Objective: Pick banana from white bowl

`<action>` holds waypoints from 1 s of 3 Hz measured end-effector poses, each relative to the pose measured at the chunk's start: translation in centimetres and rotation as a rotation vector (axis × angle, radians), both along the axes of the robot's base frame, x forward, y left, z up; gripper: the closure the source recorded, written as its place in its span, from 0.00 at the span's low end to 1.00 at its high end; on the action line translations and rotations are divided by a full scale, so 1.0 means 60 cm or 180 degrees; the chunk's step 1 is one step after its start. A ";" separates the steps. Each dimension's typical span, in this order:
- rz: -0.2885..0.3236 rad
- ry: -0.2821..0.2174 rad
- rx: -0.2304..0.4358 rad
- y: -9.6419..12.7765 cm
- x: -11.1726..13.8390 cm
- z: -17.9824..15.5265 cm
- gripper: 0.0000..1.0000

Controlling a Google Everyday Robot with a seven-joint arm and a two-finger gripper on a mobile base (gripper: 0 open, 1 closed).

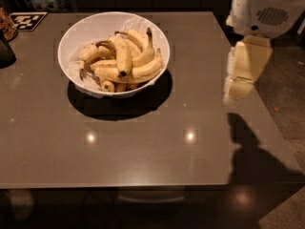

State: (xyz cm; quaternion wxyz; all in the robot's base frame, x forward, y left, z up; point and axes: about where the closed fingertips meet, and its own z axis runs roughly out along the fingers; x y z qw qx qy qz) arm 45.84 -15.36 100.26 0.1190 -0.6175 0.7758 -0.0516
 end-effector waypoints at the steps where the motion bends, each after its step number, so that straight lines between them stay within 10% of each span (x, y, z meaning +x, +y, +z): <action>1: 0.0161 0.0061 -0.0077 0.045 0.021 -0.009 0.00; 3: 0.0088 -0.0184 0.0003 0.092 0.058 0.004 0.00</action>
Offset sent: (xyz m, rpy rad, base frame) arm 0.0116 0.0242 -0.0046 -0.0223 0.0180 0.0456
